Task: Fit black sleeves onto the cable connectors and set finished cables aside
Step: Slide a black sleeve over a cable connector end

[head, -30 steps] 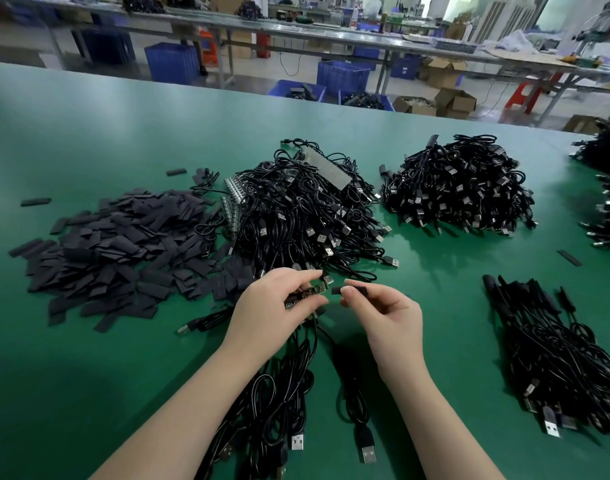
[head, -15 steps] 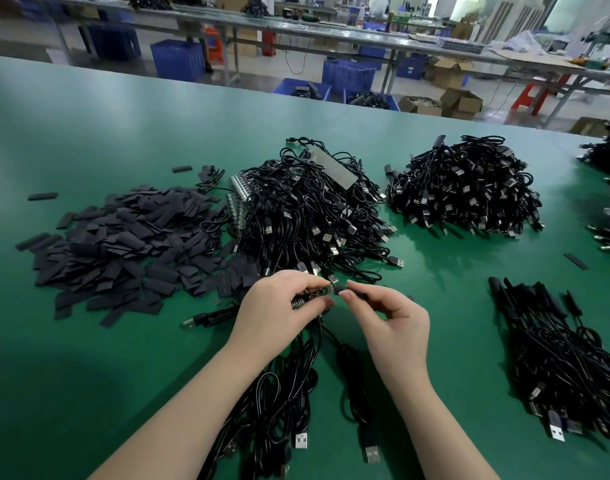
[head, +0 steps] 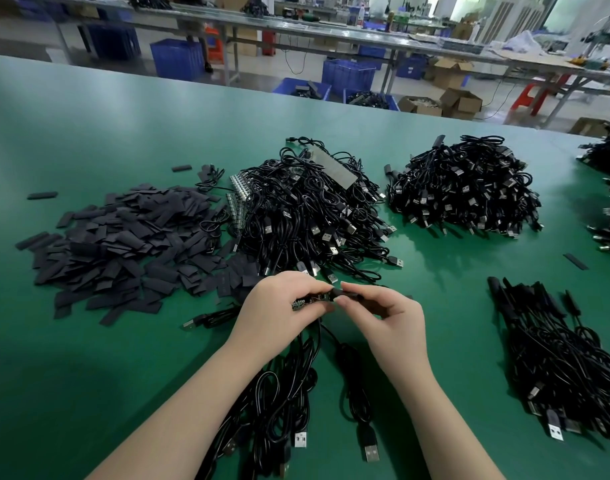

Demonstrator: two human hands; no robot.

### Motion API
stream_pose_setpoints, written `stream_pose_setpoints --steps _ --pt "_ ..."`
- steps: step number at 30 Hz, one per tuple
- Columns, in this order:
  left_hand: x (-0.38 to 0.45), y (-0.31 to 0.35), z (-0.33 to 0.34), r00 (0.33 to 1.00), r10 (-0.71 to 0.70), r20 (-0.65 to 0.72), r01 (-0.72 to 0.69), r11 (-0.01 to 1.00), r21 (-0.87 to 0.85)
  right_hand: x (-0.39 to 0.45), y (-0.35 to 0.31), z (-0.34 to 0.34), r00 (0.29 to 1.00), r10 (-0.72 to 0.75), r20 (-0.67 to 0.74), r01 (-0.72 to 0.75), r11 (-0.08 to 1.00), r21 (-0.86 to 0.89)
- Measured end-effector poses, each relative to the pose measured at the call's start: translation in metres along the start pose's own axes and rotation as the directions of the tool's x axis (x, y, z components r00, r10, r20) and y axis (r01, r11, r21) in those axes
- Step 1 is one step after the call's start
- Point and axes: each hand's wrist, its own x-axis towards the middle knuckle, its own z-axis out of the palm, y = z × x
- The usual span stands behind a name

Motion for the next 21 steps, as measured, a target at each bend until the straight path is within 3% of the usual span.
stream_pose_setpoints --steps 7,12,21 --pt "-0.001 0.000 0.000 0.996 -0.087 0.008 0.087 0.993 -0.085 0.003 -0.002 -0.007 0.989 0.106 0.105 -0.116 0.989 0.093" --pt "-0.002 0.005 -0.001 0.998 -0.030 0.057 0.033 0.998 -0.055 0.004 -0.002 -0.011 0.986 0.102 0.129 -0.102 0.995 -0.009" --pt "-0.002 0.003 -0.001 0.998 -0.038 0.049 0.041 0.997 -0.061 0.001 0.005 -0.001 0.981 0.145 0.126 -0.159 0.982 0.106"
